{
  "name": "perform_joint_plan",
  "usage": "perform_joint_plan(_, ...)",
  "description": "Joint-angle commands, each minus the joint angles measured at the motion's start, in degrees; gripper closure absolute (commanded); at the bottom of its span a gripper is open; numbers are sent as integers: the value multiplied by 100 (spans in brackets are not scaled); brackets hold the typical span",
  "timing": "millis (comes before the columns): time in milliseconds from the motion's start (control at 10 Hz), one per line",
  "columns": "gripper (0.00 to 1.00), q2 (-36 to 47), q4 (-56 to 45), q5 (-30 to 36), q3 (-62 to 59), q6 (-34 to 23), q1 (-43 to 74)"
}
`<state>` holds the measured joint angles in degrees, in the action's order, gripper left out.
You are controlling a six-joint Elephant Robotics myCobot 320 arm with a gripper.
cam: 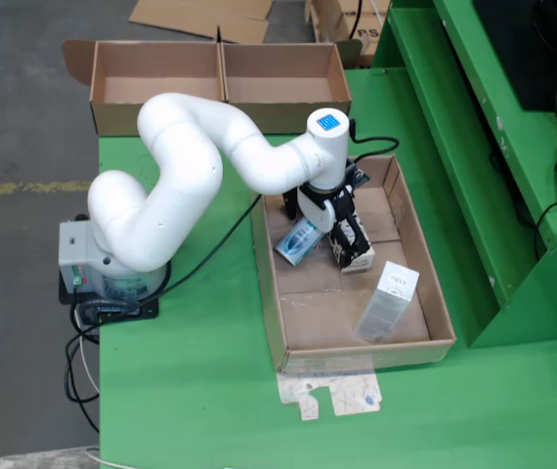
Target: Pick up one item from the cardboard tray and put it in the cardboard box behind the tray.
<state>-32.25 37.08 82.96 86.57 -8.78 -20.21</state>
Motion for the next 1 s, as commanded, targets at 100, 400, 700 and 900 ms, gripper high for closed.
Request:
perform_joint_plan(100,0,-35,111,24,-214,48,32)
perform_joint_plan(400,0,-35,111,24,-214,48,32)
perform_joint_plan(700,0,-35,111,24,-214,48,32)
perform_joint_plan(900,0,-35,111,24,-214,48,32)
